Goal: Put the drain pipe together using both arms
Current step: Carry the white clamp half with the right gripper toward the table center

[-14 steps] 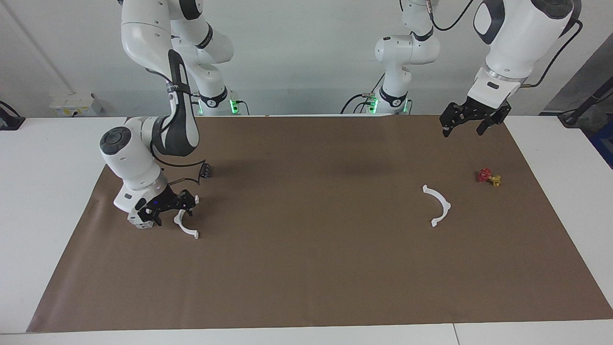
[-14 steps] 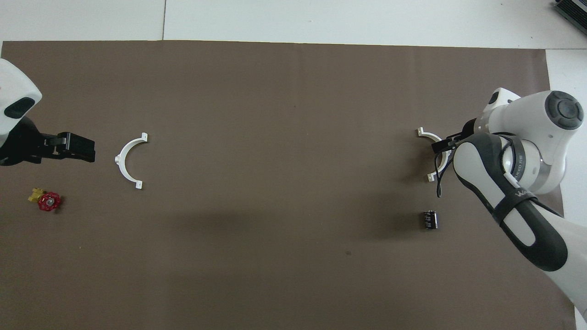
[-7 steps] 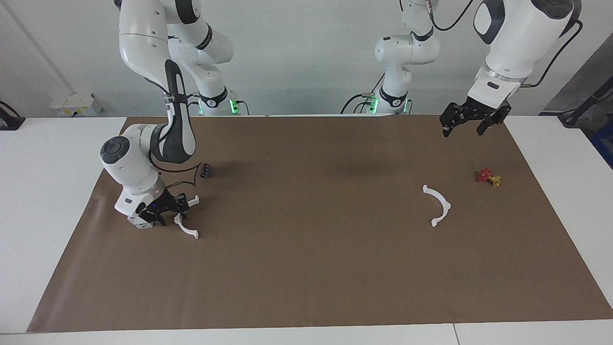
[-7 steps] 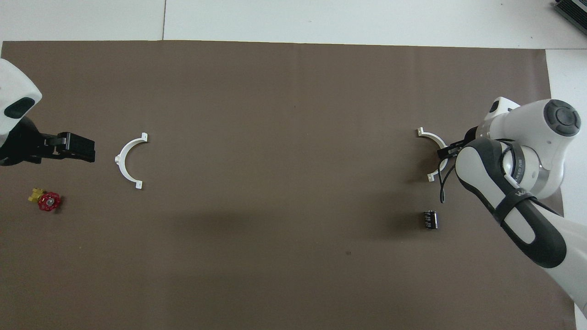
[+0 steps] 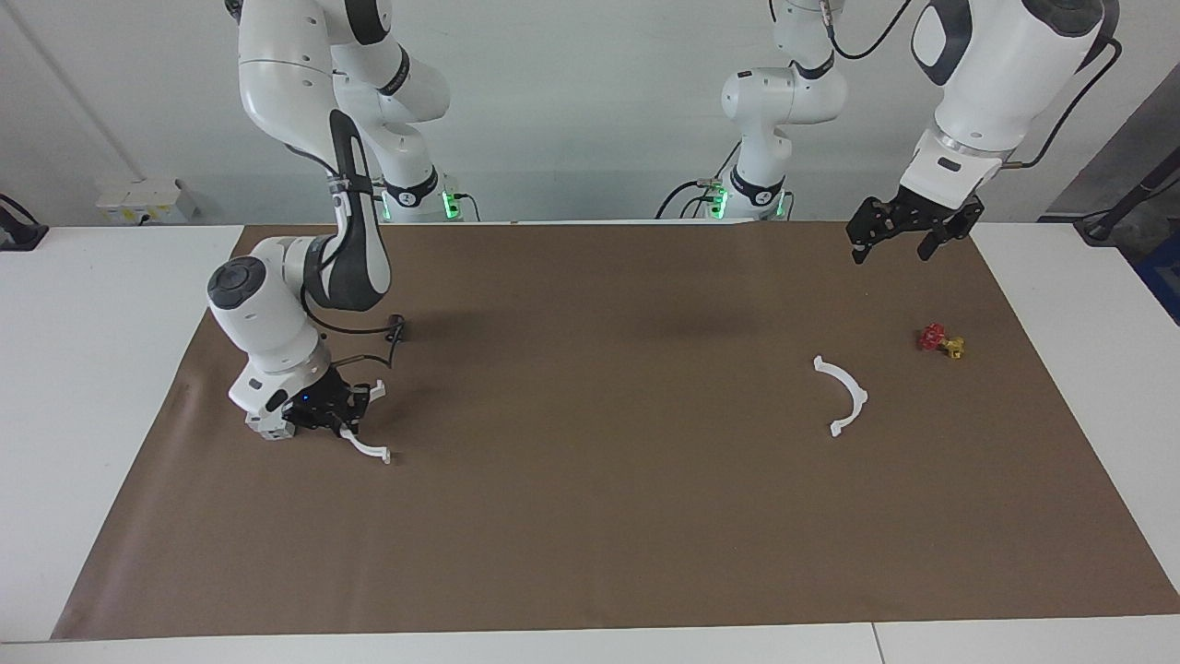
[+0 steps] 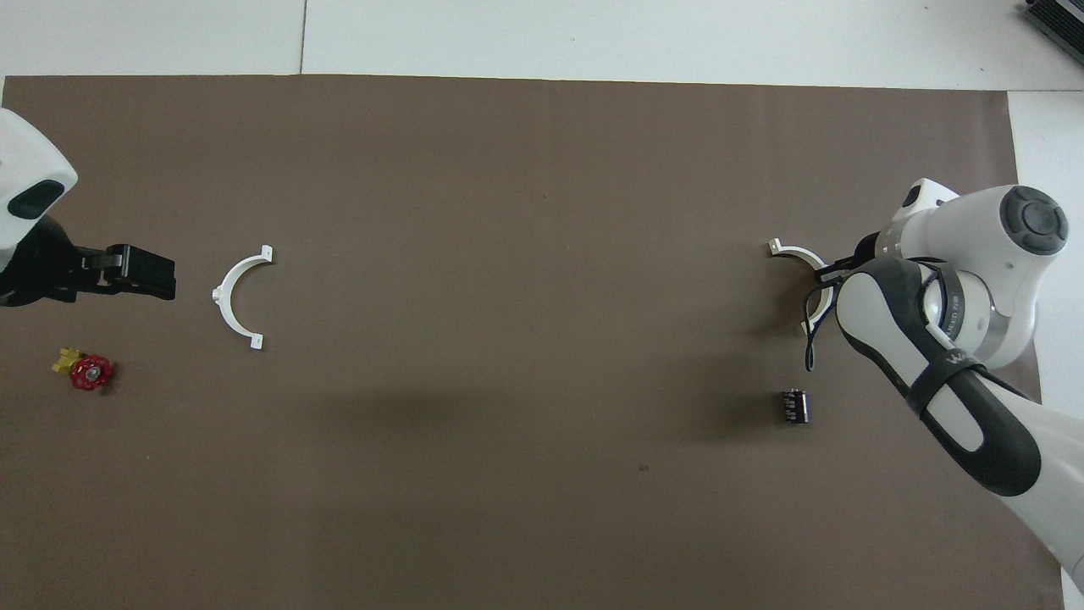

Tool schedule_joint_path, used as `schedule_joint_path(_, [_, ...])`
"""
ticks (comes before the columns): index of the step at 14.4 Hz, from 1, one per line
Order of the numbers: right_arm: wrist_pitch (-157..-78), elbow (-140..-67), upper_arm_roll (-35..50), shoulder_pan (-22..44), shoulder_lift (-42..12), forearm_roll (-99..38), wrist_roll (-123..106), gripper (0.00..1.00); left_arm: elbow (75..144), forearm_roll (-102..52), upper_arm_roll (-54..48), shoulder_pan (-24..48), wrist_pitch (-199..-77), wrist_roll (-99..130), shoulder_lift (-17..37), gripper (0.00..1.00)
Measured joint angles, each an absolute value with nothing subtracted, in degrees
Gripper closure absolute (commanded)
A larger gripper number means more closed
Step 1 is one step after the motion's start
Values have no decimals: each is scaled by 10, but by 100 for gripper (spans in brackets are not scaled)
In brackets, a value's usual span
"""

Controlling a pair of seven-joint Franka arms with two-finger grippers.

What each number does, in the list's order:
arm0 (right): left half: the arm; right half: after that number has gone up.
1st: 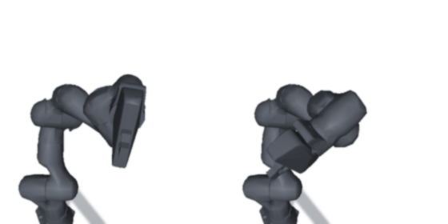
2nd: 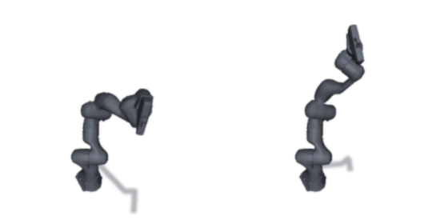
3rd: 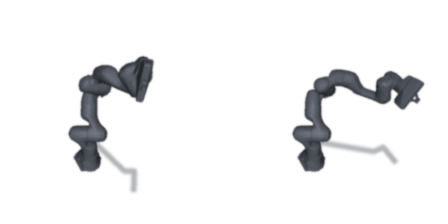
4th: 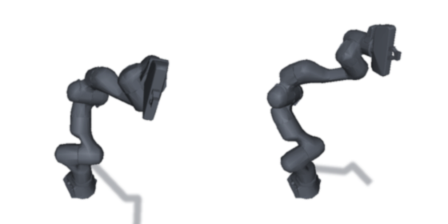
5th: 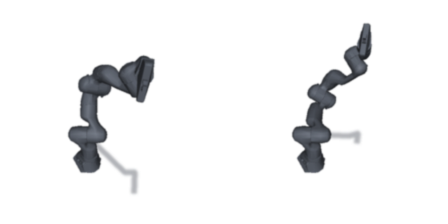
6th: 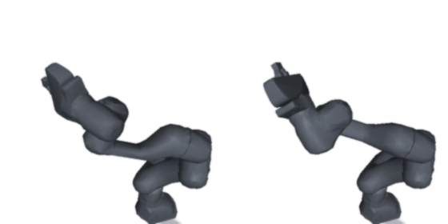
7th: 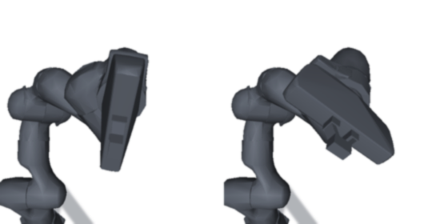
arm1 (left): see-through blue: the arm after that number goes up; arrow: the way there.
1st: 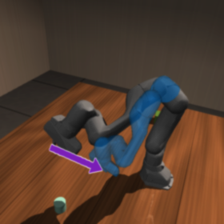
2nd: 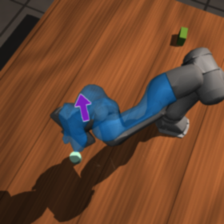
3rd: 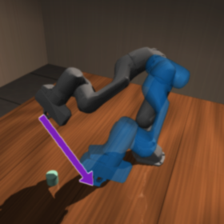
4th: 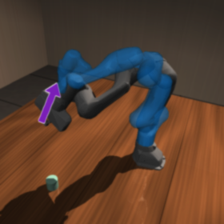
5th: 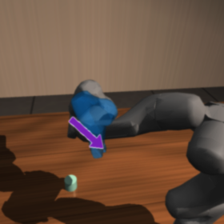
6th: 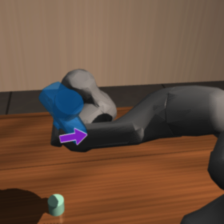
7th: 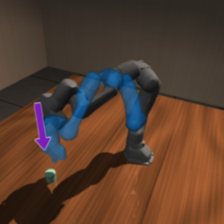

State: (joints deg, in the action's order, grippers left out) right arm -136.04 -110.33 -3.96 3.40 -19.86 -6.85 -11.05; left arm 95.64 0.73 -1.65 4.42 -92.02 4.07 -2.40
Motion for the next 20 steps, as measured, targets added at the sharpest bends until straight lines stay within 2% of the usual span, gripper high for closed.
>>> schedule_joint_path(5, [-1308, -1060, -38, 130, -188, -33, 111, 100, 956, 7, -16, 44, -920, 41, -24, 0])
schedule_joint_path(9, [-1277, -1041, -36, 219, -189, -29, 201, 100, 956, 7, -16, 44, -920, 41, -24, 0])
schedule_joint_path(13, [-1273, -998, -35, 299, -235, -29, 264, 100, 956, 7, -16, 44, -920, 41, -24, 0])
schedule_joint_path(16, [-1282, -972, -35, 335, -274, -29, 292, 100, 956, 7, -16, 44, -920, 41, -24, 0])
schedule_joint_path(20, [-1297, -968, -35, 367, -291, -29, 314, 100, 956, 7, -16, 44, -920, 41, -24, 0])
